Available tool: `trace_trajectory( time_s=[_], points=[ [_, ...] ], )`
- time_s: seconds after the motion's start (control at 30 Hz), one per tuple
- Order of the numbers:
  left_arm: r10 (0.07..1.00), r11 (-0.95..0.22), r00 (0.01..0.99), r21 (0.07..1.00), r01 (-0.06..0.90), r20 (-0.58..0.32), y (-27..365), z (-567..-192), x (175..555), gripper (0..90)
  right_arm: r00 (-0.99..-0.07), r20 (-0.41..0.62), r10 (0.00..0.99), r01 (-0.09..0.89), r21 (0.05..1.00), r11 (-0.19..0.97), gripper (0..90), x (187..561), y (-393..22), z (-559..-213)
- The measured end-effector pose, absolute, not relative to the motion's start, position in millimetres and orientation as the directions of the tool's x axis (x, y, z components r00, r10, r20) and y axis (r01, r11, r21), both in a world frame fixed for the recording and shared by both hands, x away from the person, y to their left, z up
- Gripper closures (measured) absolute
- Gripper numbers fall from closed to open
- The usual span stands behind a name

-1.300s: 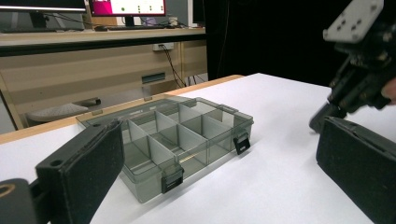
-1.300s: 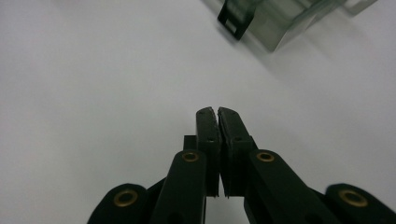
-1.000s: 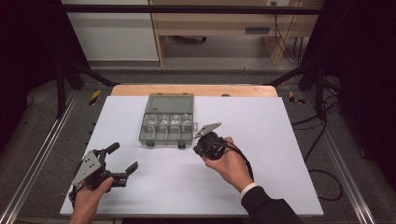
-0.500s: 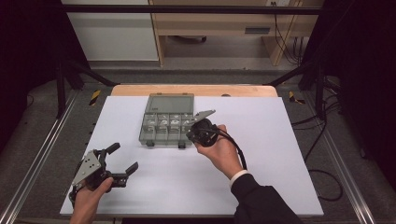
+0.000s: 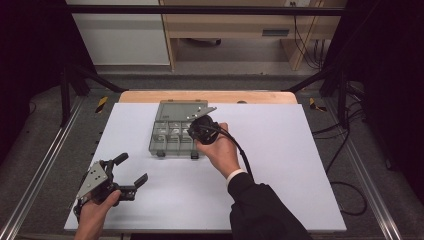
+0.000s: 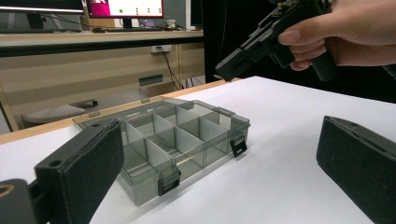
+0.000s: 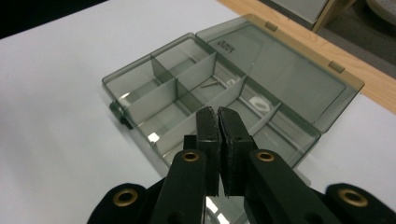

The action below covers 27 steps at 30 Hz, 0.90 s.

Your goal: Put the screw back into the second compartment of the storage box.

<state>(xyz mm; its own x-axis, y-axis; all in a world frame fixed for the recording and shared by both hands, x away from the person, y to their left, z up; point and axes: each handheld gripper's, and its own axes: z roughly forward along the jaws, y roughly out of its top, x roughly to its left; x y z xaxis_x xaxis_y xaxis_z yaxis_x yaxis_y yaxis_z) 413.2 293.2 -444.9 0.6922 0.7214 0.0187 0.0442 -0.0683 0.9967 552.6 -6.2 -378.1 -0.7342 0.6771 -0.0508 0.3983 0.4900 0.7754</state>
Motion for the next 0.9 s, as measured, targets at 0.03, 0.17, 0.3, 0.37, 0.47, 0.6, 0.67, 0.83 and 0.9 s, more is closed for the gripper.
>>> trace_trajectory(
  time_s=[0.03, 0.17, 0.3, 0.37, 0.47, 0.6, 0.67, 0.83, 0.9],
  points=[
    [0.721, -0.068, 0.692, 0.997, 0.044, 0.019, 293.2, -444.9, 413.2, 0.7, -0.729, -0.053, 0.683, 0.398, 0.778, 0.486, 87.8, 554.2, -4.6, -378.1],
    [0.72, -0.068, 0.693, 0.997, 0.044, 0.018, 293.0, -444.8, 413.2, 0.8, -0.714, -0.057, 0.698, 0.394, 0.791, 0.467, 87.8, 560.9, 1.1, -379.2],
    [0.72, -0.071, 0.693, 0.997, 0.042, 0.022, 293.3, -444.6, 413.1, 0.7, -0.707, -0.054, 0.705, 0.396, 0.796, 0.458, 87.8, 564.8, 5.4, -383.3],
    [0.721, -0.067, 0.693, 0.997, 0.043, 0.019, 293.1, -444.7, 413.2, 0.8, -0.706, -0.053, 0.706, 0.394, 0.799, 0.454, 87.8, 565.5, 7.4, -385.4],
    [0.72, -0.069, 0.694, 0.997, 0.044, 0.019, 292.9, -444.8, 413.3, 0.8, -0.701, -0.048, 0.711, 0.391, 0.808, 0.441, 87.8, 567.7, 10.0, -387.5],
    [0.718, -0.071, 0.696, 0.997, 0.041, 0.022, 292.6, -444.6, 413.1, 0.8, -0.682, -0.028, 0.731, 0.403, 0.819, 0.408, 87.8, 572.6, 12.2, -391.4],
    [0.718, -0.072, 0.696, 0.997, 0.042, 0.022, 292.6, -444.7, 413.3, 0.7, -0.676, -0.024, 0.736, 0.404, 0.824, 0.398, 87.7, 574.7, 13.8, -393.9],
    [0.717, -0.07, 0.697, 0.997, 0.041, 0.022, 292.7, -444.4, 413.3, 0.8, -0.667, -0.008, 0.745, 0.418, 0.824, 0.383, 87.8, 577.8, 19.9, -401.5],
    [0.717, -0.072, 0.697, 0.997, 0.04, 0.024, 292.7, -444.3, 413.4, 0.8, -0.669, 0.004, 0.743, 0.419, 0.828, 0.373, 87.7, 578.9, 22.9, -404.8]
  ],
)
